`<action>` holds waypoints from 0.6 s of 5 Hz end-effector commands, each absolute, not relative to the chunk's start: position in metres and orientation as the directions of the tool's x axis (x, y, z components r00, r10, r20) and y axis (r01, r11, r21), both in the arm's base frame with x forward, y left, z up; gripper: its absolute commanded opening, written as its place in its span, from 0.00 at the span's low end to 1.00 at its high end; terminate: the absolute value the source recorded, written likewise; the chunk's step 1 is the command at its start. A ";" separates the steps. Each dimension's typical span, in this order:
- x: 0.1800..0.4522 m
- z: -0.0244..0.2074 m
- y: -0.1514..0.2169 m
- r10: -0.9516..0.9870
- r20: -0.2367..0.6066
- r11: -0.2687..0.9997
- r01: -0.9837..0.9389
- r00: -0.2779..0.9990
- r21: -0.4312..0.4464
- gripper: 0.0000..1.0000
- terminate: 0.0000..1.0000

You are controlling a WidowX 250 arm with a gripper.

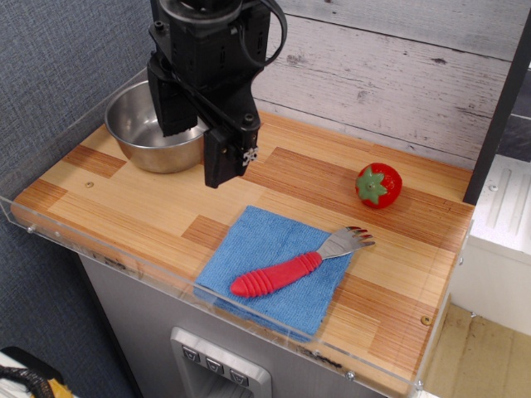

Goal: Put the pan on the cloth.

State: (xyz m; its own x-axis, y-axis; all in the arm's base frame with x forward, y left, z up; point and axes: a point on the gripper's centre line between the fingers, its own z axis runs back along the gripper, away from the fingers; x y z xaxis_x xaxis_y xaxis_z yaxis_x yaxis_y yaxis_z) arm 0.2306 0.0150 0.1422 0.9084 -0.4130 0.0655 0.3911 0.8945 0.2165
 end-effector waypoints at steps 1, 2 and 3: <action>0.231 0.142 0.015 -0.413 0.065 0.895 0.391 0.908 0.217 1.00 0.00; 0.237 0.162 0.043 -0.297 0.131 0.940 0.266 0.946 0.212 1.00 0.00; 0.252 0.176 0.057 -0.247 0.147 0.954 0.214 0.958 0.209 1.00 0.00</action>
State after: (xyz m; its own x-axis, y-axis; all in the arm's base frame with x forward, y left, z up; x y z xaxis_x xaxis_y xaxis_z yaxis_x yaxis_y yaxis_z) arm 0.2518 0.0547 0.1671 0.9610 -0.2496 0.1189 0.2236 0.9547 0.1966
